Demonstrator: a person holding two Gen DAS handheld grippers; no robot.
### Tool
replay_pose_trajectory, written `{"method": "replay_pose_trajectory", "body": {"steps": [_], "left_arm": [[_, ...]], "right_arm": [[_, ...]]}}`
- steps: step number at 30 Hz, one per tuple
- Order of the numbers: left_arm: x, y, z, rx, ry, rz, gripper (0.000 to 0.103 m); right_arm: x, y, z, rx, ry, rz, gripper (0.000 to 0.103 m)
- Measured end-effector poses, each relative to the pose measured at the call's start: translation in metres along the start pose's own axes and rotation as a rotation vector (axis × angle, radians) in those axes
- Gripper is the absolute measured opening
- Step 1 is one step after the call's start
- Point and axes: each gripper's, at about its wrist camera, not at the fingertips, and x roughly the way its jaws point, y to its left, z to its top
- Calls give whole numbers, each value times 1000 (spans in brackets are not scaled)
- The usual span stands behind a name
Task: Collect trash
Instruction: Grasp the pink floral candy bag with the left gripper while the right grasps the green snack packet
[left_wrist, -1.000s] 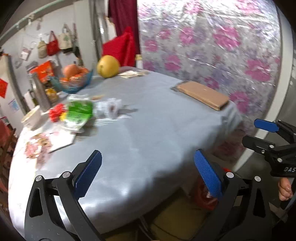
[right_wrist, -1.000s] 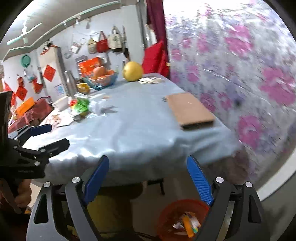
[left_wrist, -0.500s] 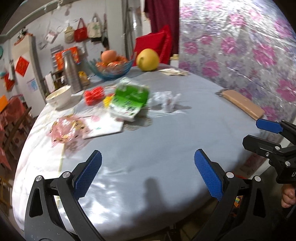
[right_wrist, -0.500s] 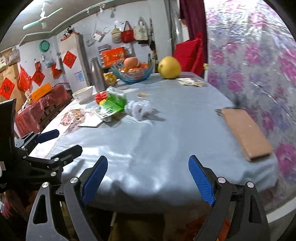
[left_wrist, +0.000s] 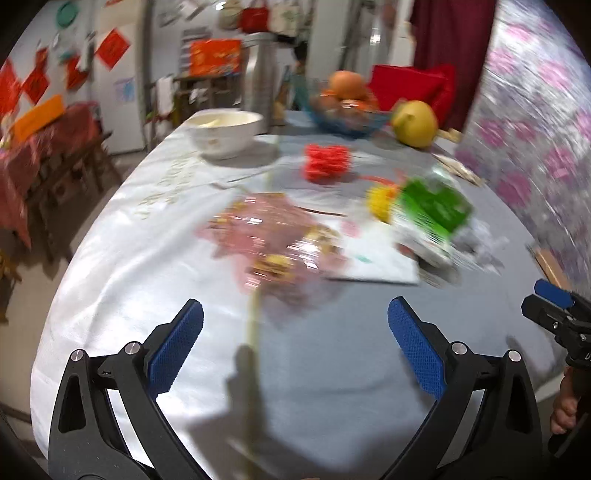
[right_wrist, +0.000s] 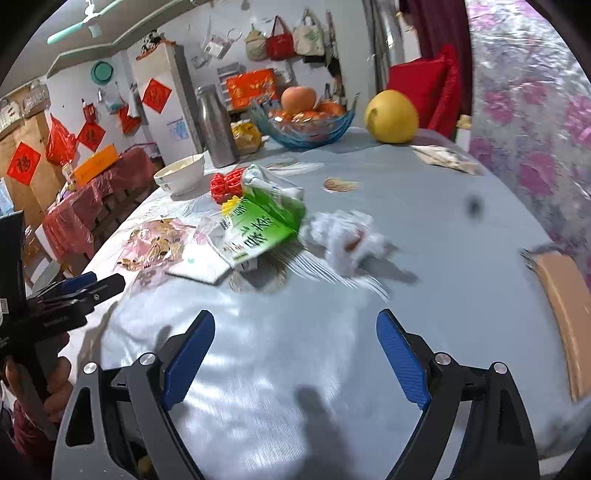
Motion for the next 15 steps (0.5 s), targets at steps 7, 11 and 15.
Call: {"method": "replay_pose_trajectory", "body": {"steps": [7, 11, 15], "left_arm": [[16, 27, 9, -70, 35, 31, 96], [24, 29, 7, -73, 73, 2, 96], [26, 28, 7, -72, 88, -15, 96]], "right_arm": [[32, 19, 42, -40, -31, 16, 88], [61, 24, 74, -95, -38, -48, 88], [95, 24, 84, -118, 16, -78, 88]]}}
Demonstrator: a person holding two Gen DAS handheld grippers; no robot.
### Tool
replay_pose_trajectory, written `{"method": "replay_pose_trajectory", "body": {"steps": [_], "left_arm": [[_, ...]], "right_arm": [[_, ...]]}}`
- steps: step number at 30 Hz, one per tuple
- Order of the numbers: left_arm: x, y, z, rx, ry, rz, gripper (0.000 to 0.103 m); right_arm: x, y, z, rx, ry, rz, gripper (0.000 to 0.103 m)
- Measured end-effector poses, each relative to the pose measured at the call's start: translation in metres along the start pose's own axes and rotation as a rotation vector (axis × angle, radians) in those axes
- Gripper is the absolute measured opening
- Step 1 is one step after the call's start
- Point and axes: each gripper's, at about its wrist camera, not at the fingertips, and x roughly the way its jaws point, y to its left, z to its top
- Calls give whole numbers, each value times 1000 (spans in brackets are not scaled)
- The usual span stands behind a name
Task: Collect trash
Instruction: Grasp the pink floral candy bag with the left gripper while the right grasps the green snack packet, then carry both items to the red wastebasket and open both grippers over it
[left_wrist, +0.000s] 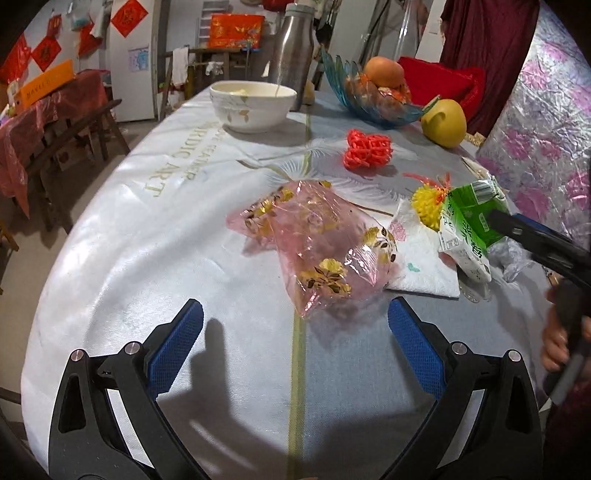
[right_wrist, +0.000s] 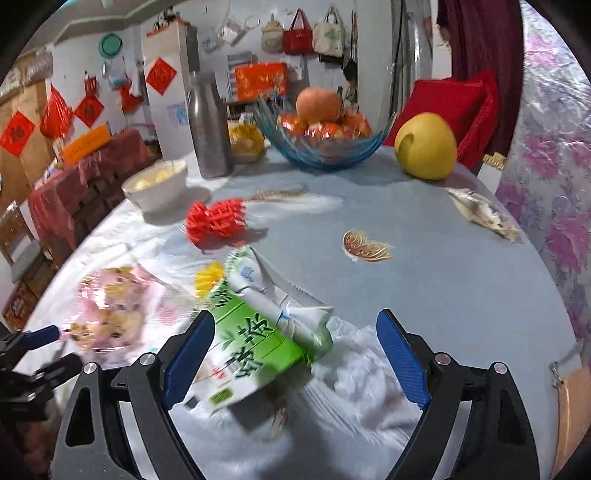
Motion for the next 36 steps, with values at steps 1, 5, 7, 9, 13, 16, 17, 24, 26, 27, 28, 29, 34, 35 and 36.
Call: {"method": "replay_pose_trajectory", "body": {"steps": [1, 5, 7, 9, 13, 16, 17, 24, 26, 27, 28, 29, 34, 35, 36], "left_arm": [[2, 0, 1, 0, 7, -2, 96], [4, -5, 6, 7, 31, -14, 96], [2, -11, 14, 20, 23, -29, 96], [2, -21, 25, 40, 13, -35, 96], [16, -30, 47, 45, 15, -8, 96], [36, -26, 57, 15, 48, 7, 96], [41, -23, 59, 3, 63, 18, 96], [33, -8, 48, -41, 62, -67, 55], [15, -11, 42, -18, 20, -63, 54], [8, -13, 40, -11, 8, -68, 54], [0, -16, 38, -3, -5, -76, 54], [-7, -19, 36, 7, -18, -84, 54], [-41, -50, 26, 89, -71, -116, 55], [-45, -57, 24, 106, -76, -126, 55], [-50, -66, 20, 124, -79, -139, 55]], "right_arm": [[4, -1, 0, -1, 5, -4, 87], [-4, -2, -10, 32, -17, 92, 23], [-19, -3, -13, 40, -59, 91, 23], [-41, -5, -18, 48, -100, 103, 23], [-69, -12, -27, 56, -135, 103, 23], [-83, -18, -40, 64, -137, 95, 23], [-87, -21, -45, 68, -137, 89, 23], [-109, -38, -68, 101, -147, 72, 23], [-116, -42, -73, 110, -154, 66, 23], [-120, -44, -77, 115, -157, 66, 23], [-123, -46, -78, 119, -159, 67, 23], [-128, -49, -82, 126, -161, 68, 23], [-154, -66, -102, 167, -175, 44, 23], [-159, -70, -105, 175, -176, 39, 23], [-165, -75, -111, 185, -178, 32, 23]]}}
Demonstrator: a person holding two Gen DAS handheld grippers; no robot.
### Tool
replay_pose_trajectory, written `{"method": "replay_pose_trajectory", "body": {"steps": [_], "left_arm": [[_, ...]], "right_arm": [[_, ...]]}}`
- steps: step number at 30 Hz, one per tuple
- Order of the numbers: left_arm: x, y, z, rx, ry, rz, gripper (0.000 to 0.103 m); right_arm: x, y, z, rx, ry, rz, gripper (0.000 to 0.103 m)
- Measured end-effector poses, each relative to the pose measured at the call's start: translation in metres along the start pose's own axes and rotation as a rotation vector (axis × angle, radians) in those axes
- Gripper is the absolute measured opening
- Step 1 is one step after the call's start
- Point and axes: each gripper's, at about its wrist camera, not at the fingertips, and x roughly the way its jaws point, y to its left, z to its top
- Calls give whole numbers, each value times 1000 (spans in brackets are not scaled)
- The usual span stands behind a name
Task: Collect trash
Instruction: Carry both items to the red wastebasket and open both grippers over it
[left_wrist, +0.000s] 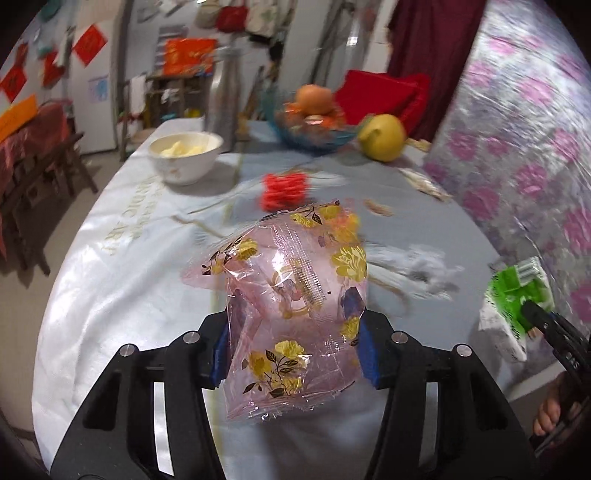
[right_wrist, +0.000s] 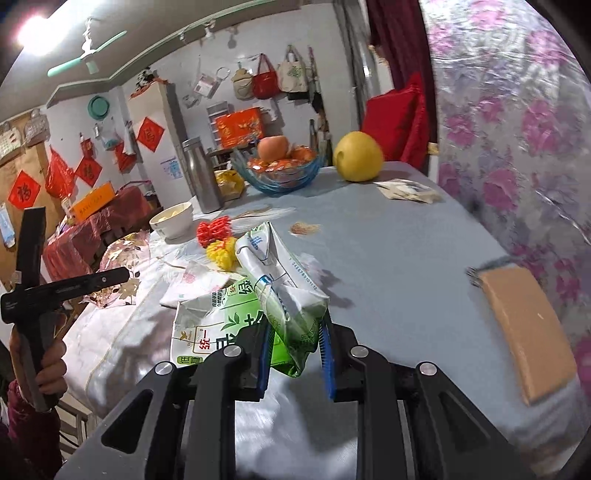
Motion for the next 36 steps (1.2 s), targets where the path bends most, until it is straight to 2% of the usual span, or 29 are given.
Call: {"method": "replay_pose_trajectory", "body": {"steps": [7, 17, 21, 28, 32, 33, 34, 35, 36], "left_arm": [[-12, -66, -18, 114, 4, -114, 56], [-20, -140, -45, 219, 37, -218, 56], [-22, -171, -59, 277, 58, -248, 56], [-16, -224, -83, 376, 110, -304, 56], [-5, -254, -96, 434, 149, -334, 56], [-2, -264, -100, 452, 165, -346, 56], [2, -271, -104, 466, 179, -354, 56], [5, -278, -108, 480, 193, -362, 56], [9, -287, -113, 502, 211, -370, 56]], "right_arm": [[-53, -37, -29, 47, -9, -94, 23], [-117, -76, -69, 71, -27, -202, 23], [-138, -96, -89, 82, 1, -244, 23], [-143, -149, -150, 158, 132, -342, 23], [-118, -182, -194, 215, 276, -363, 25], [-108, -189, -205, 229, 322, -355, 29], [-102, -193, -213, 239, 352, -355, 43], [-95, -200, -224, 258, 381, -369, 52], [-94, -204, -229, 272, 387, -380, 53]]}}
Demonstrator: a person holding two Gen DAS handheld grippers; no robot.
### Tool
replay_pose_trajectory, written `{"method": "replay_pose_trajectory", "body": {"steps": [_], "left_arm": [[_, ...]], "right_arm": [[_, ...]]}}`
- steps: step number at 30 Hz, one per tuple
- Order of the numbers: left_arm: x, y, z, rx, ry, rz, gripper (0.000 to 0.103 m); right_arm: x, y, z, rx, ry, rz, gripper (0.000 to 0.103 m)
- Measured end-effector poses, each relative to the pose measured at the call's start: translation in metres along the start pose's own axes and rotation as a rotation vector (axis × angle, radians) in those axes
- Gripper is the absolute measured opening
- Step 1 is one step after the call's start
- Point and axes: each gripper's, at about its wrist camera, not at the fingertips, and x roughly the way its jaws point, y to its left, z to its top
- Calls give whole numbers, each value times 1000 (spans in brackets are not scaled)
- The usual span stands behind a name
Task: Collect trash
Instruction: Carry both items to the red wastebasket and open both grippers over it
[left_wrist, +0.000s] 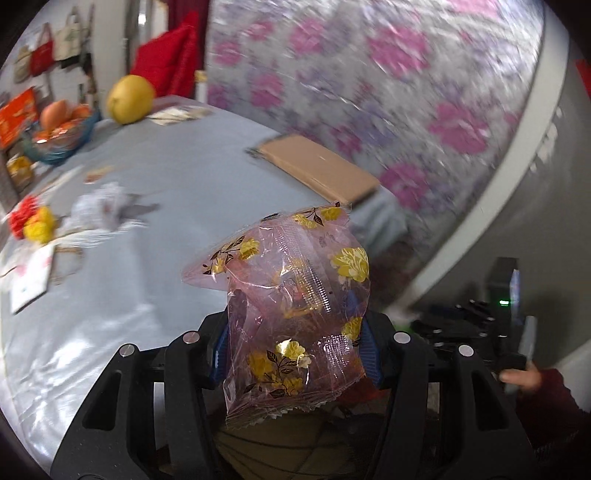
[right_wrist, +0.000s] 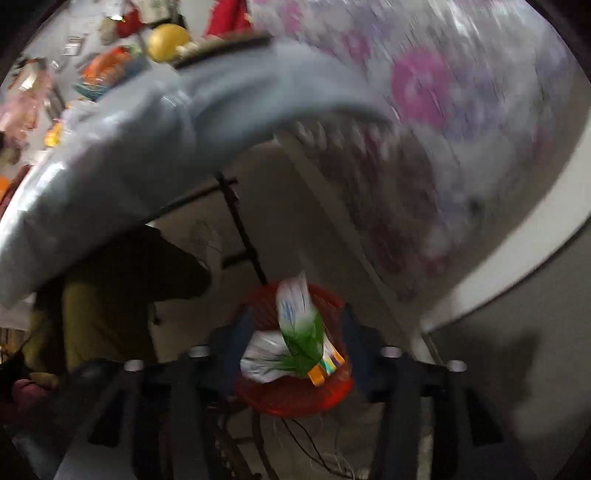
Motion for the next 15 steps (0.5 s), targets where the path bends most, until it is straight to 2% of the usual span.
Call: {"method": "replay_pose_trajectory", "body": {"steps": [3, 7, 9, 12, 15], "left_arm": [[18, -19, 0, 49, 42, -15, 56], [39, -43, -1, 105, 86, -60, 56], [53, -58, -1, 140, 118, -86, 56], [74, -78, -3, 188, 169, -121, 57], [98, -97, -8, 225, 237, -147, 60]], "right_arm": [[-9, -16, 1, 47, -43, -6, 53], [-52, -40, 14, 108, -210, -101, 65], [-65, -47, 15, 131, -261, -113, 68], [-78, -53, 16, 159, -307, -102, 68], [-81, -53, 16, 158, -315, -103, 68]]}}
